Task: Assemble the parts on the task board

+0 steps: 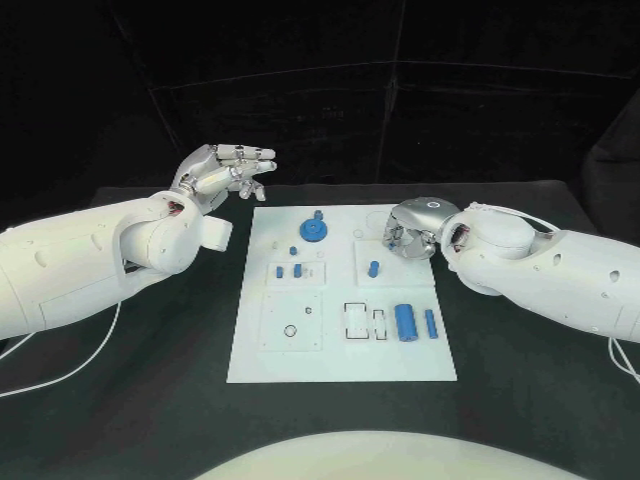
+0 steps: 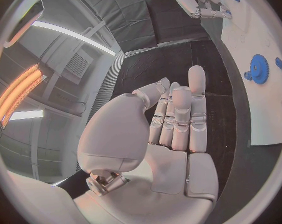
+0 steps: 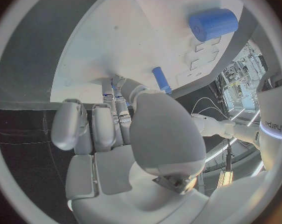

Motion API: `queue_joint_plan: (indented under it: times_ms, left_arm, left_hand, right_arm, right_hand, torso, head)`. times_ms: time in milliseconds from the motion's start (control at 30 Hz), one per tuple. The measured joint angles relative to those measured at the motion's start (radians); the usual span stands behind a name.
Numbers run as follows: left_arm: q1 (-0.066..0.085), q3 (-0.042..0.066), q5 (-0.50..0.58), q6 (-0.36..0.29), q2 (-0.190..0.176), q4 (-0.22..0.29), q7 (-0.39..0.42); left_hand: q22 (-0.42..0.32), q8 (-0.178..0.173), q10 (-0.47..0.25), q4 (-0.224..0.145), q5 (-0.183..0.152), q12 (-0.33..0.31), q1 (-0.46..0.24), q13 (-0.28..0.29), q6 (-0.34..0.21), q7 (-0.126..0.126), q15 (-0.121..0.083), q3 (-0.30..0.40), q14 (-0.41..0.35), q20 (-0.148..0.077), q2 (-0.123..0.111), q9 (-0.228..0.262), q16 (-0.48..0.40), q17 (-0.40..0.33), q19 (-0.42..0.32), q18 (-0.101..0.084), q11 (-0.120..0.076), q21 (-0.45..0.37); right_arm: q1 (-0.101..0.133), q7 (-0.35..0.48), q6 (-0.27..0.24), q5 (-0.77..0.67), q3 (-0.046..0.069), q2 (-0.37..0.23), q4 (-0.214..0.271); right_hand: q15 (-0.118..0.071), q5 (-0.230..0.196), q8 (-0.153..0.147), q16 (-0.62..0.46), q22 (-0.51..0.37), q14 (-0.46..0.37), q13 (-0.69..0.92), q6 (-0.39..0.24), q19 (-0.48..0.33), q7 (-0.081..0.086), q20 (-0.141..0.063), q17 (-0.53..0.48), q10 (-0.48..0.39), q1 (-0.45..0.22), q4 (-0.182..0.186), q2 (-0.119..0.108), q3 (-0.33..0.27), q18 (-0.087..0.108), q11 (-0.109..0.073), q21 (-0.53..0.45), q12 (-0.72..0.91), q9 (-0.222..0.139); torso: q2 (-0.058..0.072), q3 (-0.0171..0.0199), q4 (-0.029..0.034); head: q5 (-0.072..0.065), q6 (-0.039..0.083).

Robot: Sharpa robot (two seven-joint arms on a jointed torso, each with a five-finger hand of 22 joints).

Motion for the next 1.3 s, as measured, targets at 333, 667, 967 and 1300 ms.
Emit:
queue_joint_plan:
  times_ms: [333, 667, 967, 1300]
  left_arm:
    - [0.000, 0.000, 0.000, -0.003, -0.003, -0.004, -0.002]
    - [0.000, 0.000, 0.001, -0.005, -0.004, -0.008, -0.006]
    - [0.000, 0.000, 0.001, -0.005, -0.002, -0.006, -0.008]
    - [0.001, 0.000, 0.001, -0.005, 0.004, -0.001, -0.010]
  left_hand:
    - [0.000, 0.000, 0.000, 0.000, 0.000, 0.000, 0.000, 0.000, 0.000, 0.000, 0.000, 0.000, 0.000, 0.000, 0.000, 0.000, 0.000, 0.000, 0.000, 0.000, 0.000, 0.000]
    - [0.000, 0.000, 0.000, -0.003, 0.000, 0.000, 0.004, 0.000, 0.000, 0.000, 0.004, -0.003, -0.003, 0.000, 0.004, 0.000, 0.000, -0.003, 0.000, 0.000, 0.000, 0.000]
    - [0.000, 0.000, 0.000, -0.005, 0.000, 0.000, 0.004, 0.000, 0.000, 0.000, 0.004, 0.000, -0.003, 0.000, 0.004, 0.000, 0.000, -0.003, 0.000, 0.000, 0.000, 0.000]
    - [0.000, 0.000, 0.000, -0.005, 0.000, 0.000, 0.004, 0.000, 0.000, 0.000, 0.004, 0.000, -0.003, 0.000, 0.004, 0.000, 0.000, -0.003, 0.000, 0.000, 0.000, 0.000]
  right_arm:
    - [-0.001, -0.001, -0.052, 0.008, 0.001, -0.039, 0.047]
    - [0.002, 0.003, -0.101, 0.046, 0.002, -0.097, 0.143]
    - [0.009, 0.003, -0.128, 0.078, 0.006, -0.108, 0.266]
    - [0.010, 0.006, -0.127, 0.086, 0.006, -0.031, 0.306]
  right_hand:
    - [0.000, 0.003, -0.001, 0.000, -0.002, 0.000, -0.001, 0.002, 0.000, -0.002, 0.000, -0.004, 0.000, 0.000, -0.004, 0.000, 0.004, 0.000, 0.000, 0.000, 0.000, 0.000]
    - [0.000, 0.003, -0.003, 0.000, -0.002, 0.000, -0.003, 0.002, 0.000, -0.002, 0.000, -0.004, 0.000, 0.000, -0.007, 0.000, 0.006, 0.000, 0.000, 0.000, 0.000, -0.001]
    - [0.000, 0.007, -0.004, 0.000, 0.000, 0.000, -0.004, 0.001, 0.000, -0.002, 0.000, -0.002, 0.000, 0.000, -0.009, 0.000, 0.009, 0.000, 0.000, 0.000, 0.000, -0.003]
    - [0.000, 0.007, -0.006, 0.000, -0.002, 0.000, -0.004, 0.000, 0.000, -0.003, 0.000, -0.002, 0.000, 0.000, -0.012, 0.000, 0.012, 0.000, 0.000, 0.000, -0.001, -0.004]
  torso:
    - [-0.001, -0.0002, 0.0000]
    - [-0.001, -0.0012, 0.0000]
    - [-0.001, -0.0019, 0.0002]
    - [0.000, -0.0034, 0.0032]
  head:
    - [0.001, 0.000]
    - [0.000, 0.002]
    - [0.009, 0.002]
    - [0.034, -0.010]
